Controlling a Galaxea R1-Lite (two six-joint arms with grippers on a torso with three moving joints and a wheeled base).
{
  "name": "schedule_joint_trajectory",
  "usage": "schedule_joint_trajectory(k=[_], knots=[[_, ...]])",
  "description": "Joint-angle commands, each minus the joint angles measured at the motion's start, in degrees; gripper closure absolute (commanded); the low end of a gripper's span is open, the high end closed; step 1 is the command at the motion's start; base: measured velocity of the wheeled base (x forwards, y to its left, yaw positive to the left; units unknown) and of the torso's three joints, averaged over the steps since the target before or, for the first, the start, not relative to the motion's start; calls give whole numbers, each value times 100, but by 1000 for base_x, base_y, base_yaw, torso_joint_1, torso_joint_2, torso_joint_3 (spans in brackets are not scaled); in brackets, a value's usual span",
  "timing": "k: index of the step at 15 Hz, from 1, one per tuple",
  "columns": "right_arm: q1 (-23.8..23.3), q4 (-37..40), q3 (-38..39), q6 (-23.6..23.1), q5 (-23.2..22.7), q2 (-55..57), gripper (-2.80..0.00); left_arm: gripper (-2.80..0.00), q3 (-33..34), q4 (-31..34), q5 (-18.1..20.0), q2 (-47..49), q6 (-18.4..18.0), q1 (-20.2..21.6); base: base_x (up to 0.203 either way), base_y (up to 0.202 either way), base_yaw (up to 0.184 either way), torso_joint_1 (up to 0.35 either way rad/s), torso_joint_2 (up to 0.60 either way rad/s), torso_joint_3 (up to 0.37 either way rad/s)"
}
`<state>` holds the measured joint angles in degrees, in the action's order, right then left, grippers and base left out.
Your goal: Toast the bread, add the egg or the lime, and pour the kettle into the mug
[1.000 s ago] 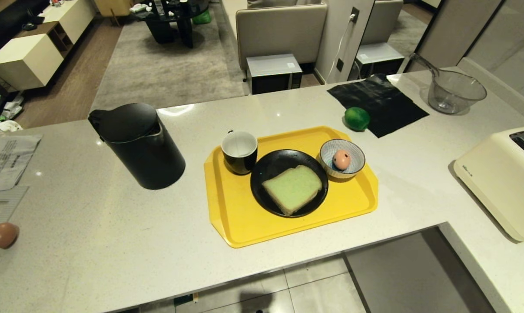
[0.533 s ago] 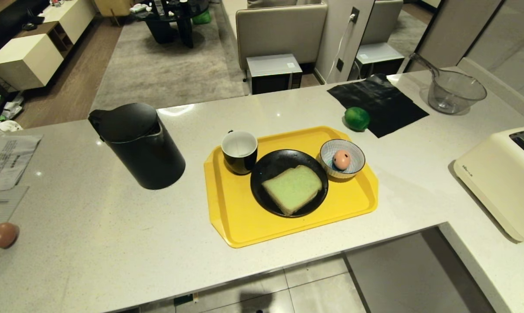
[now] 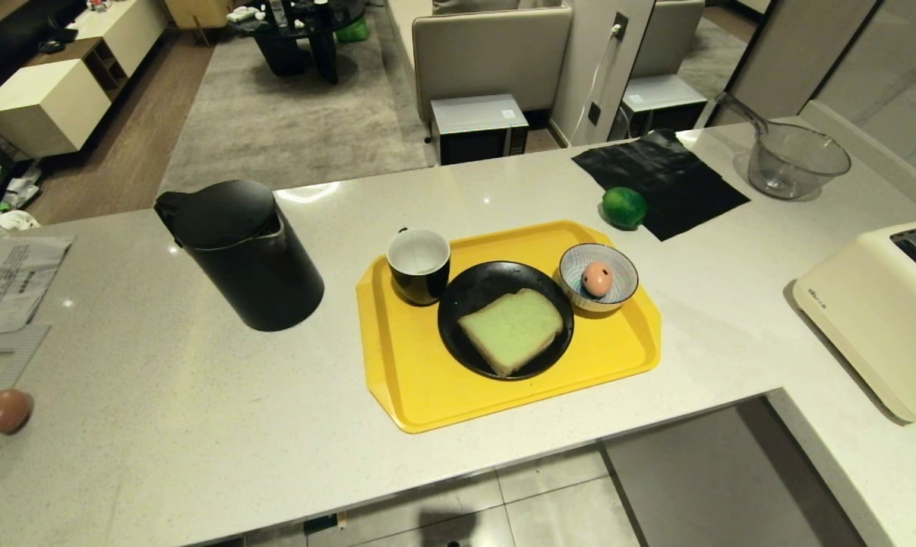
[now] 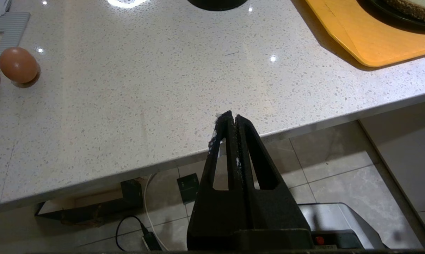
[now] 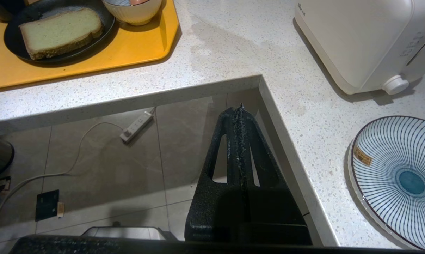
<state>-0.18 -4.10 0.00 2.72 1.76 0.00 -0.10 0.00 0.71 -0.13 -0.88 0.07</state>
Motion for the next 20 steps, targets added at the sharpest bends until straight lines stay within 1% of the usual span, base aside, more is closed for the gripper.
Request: schedule_joint_trajectory(k=[1,14,20], knots=[[1,-3,158,1,0,9,0,0,1,0,0,13,0,1,0,0,0,0,0,0],[1,-3,150,-35,-35,9,0,0,1,0,0,13,0,1,0,0,0,0,0,0],[1,-3,149,-35,18,9,0,0,-2,0,0,13,0,1,0,0,0,0,0,0]])
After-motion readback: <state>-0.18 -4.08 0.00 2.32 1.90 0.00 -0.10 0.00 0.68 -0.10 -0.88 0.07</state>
